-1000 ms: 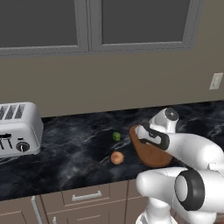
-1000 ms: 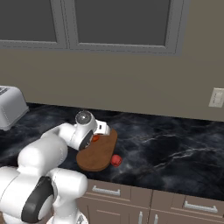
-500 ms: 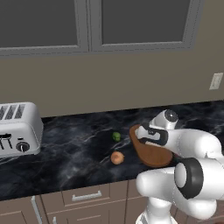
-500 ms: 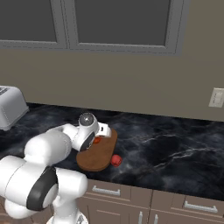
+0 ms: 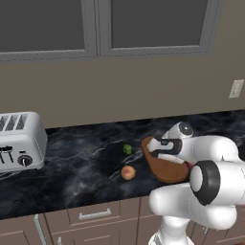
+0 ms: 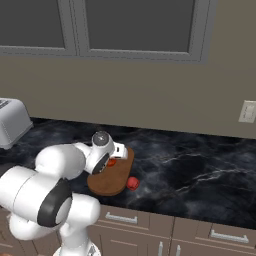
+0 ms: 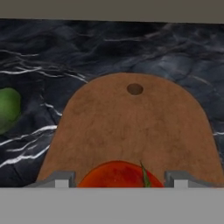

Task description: Place the avocado, onion, tomato, and bell pepper on the cutting board.

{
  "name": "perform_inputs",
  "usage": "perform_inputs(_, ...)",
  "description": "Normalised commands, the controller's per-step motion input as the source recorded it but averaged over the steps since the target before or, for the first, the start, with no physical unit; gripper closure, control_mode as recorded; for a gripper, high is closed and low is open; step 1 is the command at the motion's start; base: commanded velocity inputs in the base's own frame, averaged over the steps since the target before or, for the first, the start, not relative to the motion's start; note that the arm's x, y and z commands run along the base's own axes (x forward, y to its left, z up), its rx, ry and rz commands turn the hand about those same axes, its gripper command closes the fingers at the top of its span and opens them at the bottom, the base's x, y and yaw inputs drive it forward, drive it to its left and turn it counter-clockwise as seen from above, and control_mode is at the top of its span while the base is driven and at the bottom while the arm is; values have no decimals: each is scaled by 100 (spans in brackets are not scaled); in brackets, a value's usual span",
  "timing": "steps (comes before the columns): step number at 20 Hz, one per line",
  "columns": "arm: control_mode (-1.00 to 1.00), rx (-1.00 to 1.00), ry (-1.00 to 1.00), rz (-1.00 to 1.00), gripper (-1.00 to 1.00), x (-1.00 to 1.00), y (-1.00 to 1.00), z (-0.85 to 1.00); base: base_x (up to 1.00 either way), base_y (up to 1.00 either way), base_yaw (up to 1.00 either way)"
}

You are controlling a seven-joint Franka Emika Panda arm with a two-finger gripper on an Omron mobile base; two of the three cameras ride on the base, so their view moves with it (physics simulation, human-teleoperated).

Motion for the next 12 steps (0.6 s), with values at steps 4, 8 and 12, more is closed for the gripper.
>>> perform_inputs(4, -100, 0, 0, 0, 100, 13, 0, -17, 0, 0, 0)
perform_inputs(8, -100, 0, 0, 0, 100, 15, 0, -14, 0, 0, 0)
perform_inputs(12, -100, 0, 0, 0, 100, 16, 0, -15, 0, 0, 0)
